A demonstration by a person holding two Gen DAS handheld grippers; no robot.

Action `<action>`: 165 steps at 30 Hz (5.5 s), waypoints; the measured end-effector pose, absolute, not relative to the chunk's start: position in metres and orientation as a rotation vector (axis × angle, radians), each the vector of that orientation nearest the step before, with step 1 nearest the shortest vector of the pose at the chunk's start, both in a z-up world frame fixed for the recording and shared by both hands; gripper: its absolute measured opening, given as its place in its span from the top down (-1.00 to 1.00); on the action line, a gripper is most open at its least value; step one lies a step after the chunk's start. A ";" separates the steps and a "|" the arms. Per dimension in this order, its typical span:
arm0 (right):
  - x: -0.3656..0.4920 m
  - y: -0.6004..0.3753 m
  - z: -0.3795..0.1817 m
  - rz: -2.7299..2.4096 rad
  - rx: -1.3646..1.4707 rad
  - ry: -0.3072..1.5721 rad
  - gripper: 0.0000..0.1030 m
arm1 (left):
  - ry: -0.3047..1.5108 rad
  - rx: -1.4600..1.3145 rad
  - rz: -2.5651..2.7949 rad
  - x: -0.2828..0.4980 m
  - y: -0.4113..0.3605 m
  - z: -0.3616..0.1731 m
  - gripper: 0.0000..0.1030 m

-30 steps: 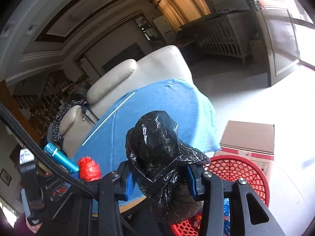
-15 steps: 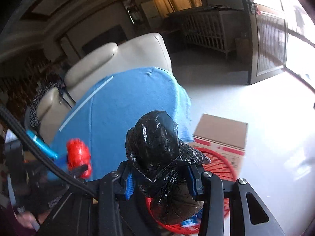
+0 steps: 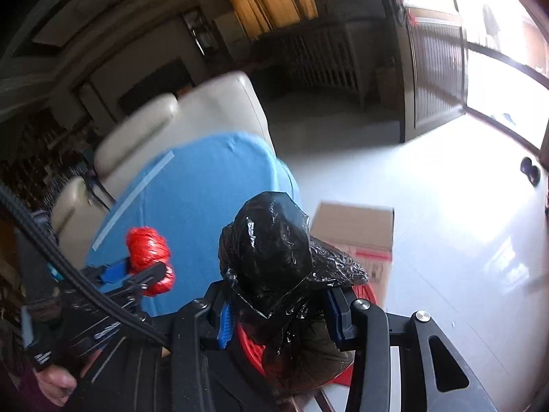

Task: Collect trash

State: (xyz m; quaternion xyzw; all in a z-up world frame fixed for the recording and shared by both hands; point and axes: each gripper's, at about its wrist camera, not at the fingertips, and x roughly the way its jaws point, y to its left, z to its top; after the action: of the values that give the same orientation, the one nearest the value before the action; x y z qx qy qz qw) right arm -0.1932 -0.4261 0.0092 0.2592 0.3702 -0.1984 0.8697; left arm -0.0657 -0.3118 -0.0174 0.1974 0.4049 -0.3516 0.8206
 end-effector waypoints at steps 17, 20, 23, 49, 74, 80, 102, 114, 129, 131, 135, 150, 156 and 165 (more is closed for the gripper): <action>-0.201 -0.433 -0.046 -0.413 0.639 0.827 0.13 | 0.801 0.439 -0.738 -0.091 -0.285 -0.050 0.07; -0.197 -0.431 -0.049 -0.440 0.661 0.824 0.13 | 0.774 0.403 -0.702 -0.087 -0.272 -0.041 0.07; -0.189 -0.420 -0.046 -0.459 0.646 0.813 0.13 | 0.738 0.396 -0.684 -0.090 -0.257 -0.034 0.07; -0.190 -0.391 -0.014 -0.444 0.621 0.735 0.12 | 0.708 0.384 -0.646 -0.093 -0.226 -0.028 0.07; -0.212 -0.450 -0.073 -0.454 0.799 0.743 0.09 | 0.844 0.531 -0.947 -0.118 -0.346 -0.076 0.01; -0.219 -0.458 -0.080 -0.424 0.848 0.645 -0.20 | 0.836 0.524 -0.965 -0.117 -0.353 -0.079 -0.28; -0.187 -0.367 -0.011 -0.321 0.494 0.589 -0.24 | 0.439 0.515 -0.479 -0.091 -0.229 0.021 -0.79; -0.135 -0.290 0.030 -0.193 0.358 0.597 -0.24 | 0.432 0.377 -0.324 -0.066 -0.144 0.045 -0.79; -0.085 -0.191 0.047 -0.081 0.235 0.605 -0.26 | 0.488 0.236 -0.099 -0.034 -0.029 0.043 -0.80; -0.081 -0.178 0.048 -0.060 0.224 0.607 -0.26 | 0.490 0.225 -0.079 -0.033 -0.017 0.043 -0.80; -0.072 -0.149 0.051 -0.041 0.187 0.620 -0.26 | 0.489 0.216 -0.056 -0.035 0.000 0.043 -0.80; -0.059 -0.092 0.063 -0.024 0.089 0.614 -0.26 | 0.472 0.155 0.012 -0.042 0.051 0.046 -0.80; -0.054 -0.077 0.064 -0.009 0.067 0.613 -0.26 | 0.468 0.138 0.049 -0.039 0.069 0.045 -0.80; -0.045 -0.076 0.063 -0.011 0.072 0.614 -0.26 | 0.482 0.146 0.056 -0.035 0.071 0.041 -0.80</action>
State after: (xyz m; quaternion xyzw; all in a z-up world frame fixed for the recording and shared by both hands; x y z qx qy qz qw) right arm -0.0449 -0.0761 0.0628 0.0353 0.3021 -0.0056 0.9526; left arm -0.0347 0.0710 0.0412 0.0722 0.2384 0.0279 0.9681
